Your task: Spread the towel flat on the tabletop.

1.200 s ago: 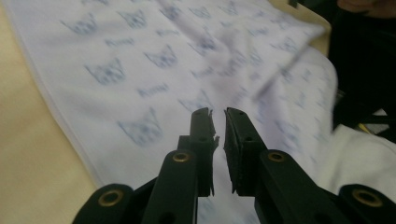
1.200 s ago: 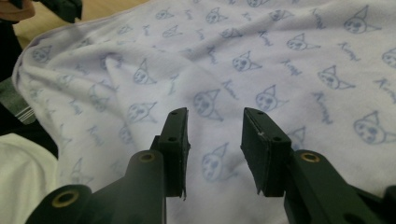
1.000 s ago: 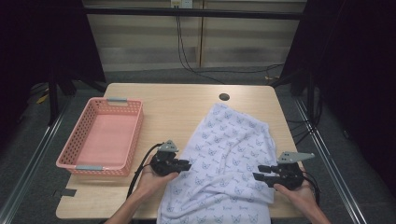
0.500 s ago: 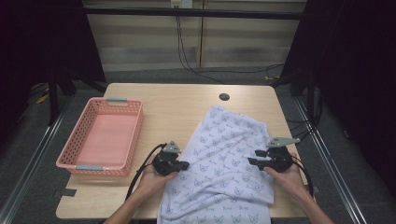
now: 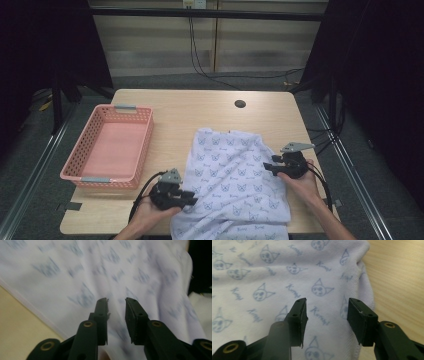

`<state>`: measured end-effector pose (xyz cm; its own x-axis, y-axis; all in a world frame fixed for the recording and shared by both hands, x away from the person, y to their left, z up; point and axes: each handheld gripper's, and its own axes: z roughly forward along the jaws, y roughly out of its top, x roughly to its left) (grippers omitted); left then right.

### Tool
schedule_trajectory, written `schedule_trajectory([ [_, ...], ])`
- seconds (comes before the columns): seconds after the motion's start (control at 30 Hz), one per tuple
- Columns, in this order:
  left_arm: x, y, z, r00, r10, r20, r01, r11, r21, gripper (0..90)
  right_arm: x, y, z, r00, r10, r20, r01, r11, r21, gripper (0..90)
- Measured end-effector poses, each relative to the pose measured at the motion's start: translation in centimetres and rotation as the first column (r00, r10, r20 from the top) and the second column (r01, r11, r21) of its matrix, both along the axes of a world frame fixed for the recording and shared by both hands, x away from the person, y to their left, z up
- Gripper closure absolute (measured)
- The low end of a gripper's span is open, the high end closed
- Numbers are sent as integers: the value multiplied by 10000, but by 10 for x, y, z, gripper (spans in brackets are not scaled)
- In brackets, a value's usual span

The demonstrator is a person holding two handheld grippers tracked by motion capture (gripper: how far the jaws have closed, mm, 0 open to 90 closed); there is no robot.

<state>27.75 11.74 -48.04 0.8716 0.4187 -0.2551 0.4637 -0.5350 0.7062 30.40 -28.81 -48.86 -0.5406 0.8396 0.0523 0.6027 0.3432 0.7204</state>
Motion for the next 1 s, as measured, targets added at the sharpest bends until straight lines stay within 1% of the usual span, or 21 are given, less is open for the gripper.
schedule_trajectory([
  [0.03,11,-5,-1,9993,284,253,-285,9996,52,670,3,0,0,10000,-64,-70,63,10000,-12,503],
  [0.1,37,-15,-6,9955,895,310,-890,9959,-175,656,11,-1,-1,9992,-346,185,346,9994,-6,503],
  [0.17,54,-24,-13,9927,1010,661,-1032,9942,297,623,18,-3,-2,9993,-347,114,344,9991,243,503],
  [0.2,63,-28,-17,9902,1230,660,-1259,9911,422,618,21,-5,-4,9994,-339,43,337,9991,246,494],
  [0.23,69,-30,-22,9885,1431,494,-1449,9888,347,633,24,-6,-6,9991,-431,1,431,9990,140,494],
  [0.27,71,-30,-23,9883,1457,460,-1467,9890,179,691,25,-6,-8,9991,-386,-154,389,9991,192,533],
  [0.3,70,-30,-23,9879,1433,595,-1455,9888,346,741,25,-6,-11,9989,-189,-425,196,9997,172,627],
  [0.33,68,-28,-21,9899,1281,611,-1314,9899,532,797,23,-4,-13,9993,-101,-356,97,9999,-121,697],
  [0.37,65,-26,-21,9919,1142,558,-1177,9910,634,840,19,-3,-13,9996,80,-284,-85,9998,-203,822],
  [0.4,60,-24,-20,9934,1005,544,-1043,9920,707,860,15,-1,-12,9982,352,-488,-356,9993,-77,849],
  [0.43,54,-21,-19,9955,820,473,-855,9934,769,865,10,1,-11,9978,494,-445,-506,9984,-270,857],
  [0.57,23,-6,-20,9984,557,20,-557,9974,455,870,-18,3,-9,9932,971,-645,-989,9948,-249,864],
  [0.63,6,-2,-18,9996,243,-160,-235,9984,508,870,-34,2,-8,9882,1300,-812,-1314,9913,-114,864],
  [0.7,-8,0,-18,9975,-128,-691,154,9992,374,868,-52,2,-6,9820,1599,-1010,-1618,9868,-113,863],
  [0.8,-30,2,-16,9902,-693,-1209,736,9968,315,847,-81,5,-1,9663,2141,-1427,-2197,9753,-245,853],
  [0.83,-37,2,-14,9891,-777,-1251,837,9955,437,827,-86,5,0,9612,2263,-1577,-2326,9723,-223,831],
  [0.87,-39,2,-12,9900,-828,-1141,891,9947,513,780,-93,8,3,9565,2449,-1583,-2535,9666,-365,765],
  [0.9,-38,1,-10,9915,-906,-936,949,9945,434,763,-95,9,5,9588,2437,-1457,-2525,9666,-450,718],
  [0.93,-34,1,-8,9953,-576,-779,598,9978,268,723,-93,9,9,9642,2331,-1261,-2375,9712,-211,673],
  [0.97,-28,2,-7,9963,-277,-809,277,9996,-17,677,-88,7,13,9702,2218,-979,-2231,9748,-33,667],
  [1.0,-20,2,-5,9973,67,-732,-86,9996,-251,669,-83,7,17,9766,2037,-687,-2033,9790,134,661],
])
